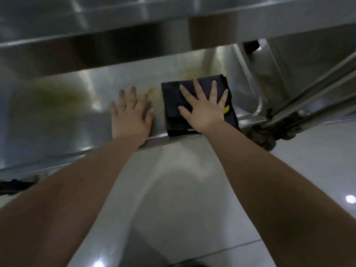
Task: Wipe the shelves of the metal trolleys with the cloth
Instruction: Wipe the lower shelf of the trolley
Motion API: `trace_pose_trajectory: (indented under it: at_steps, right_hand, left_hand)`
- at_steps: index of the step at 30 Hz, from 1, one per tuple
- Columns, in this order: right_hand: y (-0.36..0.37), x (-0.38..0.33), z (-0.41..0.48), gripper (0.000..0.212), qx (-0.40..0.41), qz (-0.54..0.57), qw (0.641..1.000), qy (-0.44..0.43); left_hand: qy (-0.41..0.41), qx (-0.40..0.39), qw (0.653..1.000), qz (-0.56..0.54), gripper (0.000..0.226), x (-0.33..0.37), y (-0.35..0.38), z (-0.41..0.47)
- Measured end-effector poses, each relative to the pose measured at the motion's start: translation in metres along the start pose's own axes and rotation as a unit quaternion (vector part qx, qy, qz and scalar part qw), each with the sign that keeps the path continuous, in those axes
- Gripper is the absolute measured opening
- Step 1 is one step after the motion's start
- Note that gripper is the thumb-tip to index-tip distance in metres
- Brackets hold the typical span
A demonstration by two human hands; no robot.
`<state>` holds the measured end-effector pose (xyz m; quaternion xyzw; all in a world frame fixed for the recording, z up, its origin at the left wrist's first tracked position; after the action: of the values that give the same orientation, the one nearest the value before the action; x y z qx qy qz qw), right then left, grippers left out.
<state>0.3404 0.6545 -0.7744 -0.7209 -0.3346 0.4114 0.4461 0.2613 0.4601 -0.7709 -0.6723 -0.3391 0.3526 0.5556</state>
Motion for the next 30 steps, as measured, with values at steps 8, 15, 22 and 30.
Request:
trace_pose_trajectory:
  at_steps: [8,15,22,30]
  right_hand:
    - [-0.017,0.067,0.000,0.068,0.036,-0.028,0.999,0.003]
    - [-0.010,0.052,-0.008,0.069,0.056,-0.014,0.993,0.098]
    - [0.012,-0.036,0.026,0.064,0.041,-0.012,0.998,-0.054]
    - [-0.024,-0.020,0.119,0.069,0.015,0.009,1.000,0.017]
  left_hand:
    - [-0.042,-0.017,0.999,0.003,0.063,-0.027,0.018,0.026]
    - [-0.038,0.001,0.999,-0.002,0.058,-0.025,0.019,0.027]
    - [-0.039,0.004,0.999,-0.009,0.054,-0.025,0.018,0.029]
    - [-0.040,-0.001,0.999,-0.016,0.054,-0.026,0.019,0.029]
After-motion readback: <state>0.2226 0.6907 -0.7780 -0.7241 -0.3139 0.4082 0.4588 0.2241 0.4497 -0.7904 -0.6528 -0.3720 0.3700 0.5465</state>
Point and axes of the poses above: each hand's wrist, its own z-axis towards the middle knuckle, its own y-axis out of the palm, x = y × z, the point moved 3 cm from there along z, towards the middle knuckle, and after that the axes turned 10 degrees about z, right-handed, at the moved point
